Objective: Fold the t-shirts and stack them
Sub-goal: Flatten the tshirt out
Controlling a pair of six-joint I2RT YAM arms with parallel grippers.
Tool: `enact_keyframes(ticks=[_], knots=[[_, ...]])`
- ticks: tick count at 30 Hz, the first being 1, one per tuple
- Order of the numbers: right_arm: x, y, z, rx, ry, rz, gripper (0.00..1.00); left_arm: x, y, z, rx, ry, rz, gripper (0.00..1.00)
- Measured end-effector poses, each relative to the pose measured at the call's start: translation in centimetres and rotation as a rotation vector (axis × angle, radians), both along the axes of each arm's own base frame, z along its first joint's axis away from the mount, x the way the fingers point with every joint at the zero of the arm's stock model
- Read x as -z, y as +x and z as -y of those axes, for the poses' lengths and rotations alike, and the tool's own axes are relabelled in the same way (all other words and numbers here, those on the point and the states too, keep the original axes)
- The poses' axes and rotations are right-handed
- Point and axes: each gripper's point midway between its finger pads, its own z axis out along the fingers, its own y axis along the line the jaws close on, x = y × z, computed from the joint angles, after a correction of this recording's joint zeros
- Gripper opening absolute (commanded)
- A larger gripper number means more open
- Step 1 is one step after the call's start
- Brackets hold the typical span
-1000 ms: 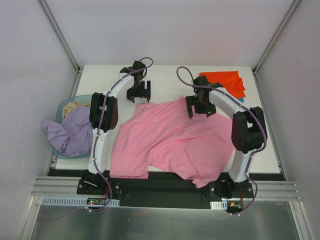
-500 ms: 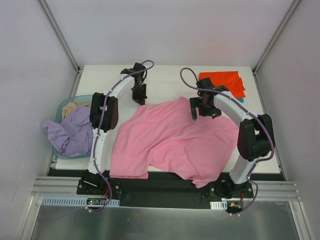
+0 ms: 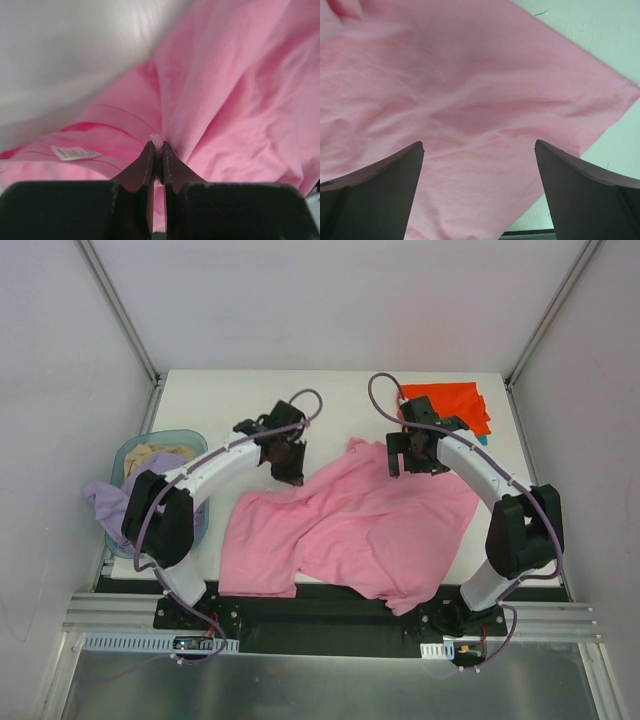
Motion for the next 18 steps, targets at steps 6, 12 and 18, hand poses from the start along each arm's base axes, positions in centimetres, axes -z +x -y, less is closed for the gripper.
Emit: enact_keyframes(ticks=[6,12,18], knots=[[-0.4,-1.0,0.3,0.012,0.016,0.022,0.97,2.9,-12.9,6.4,0.308,0.004,-0.076,0.22],[0.0,-1.5,0.4,0.019,0.019,0.017,0.97,4.4,-19.9,7.2,0.41,0.01,-0.161,0.76],[-0.3,-1.4,0.3,0.02,0.028,0.026,0.97,1.2,-17.4,6.1,0.294,-0.031,-0.072,0.99]])
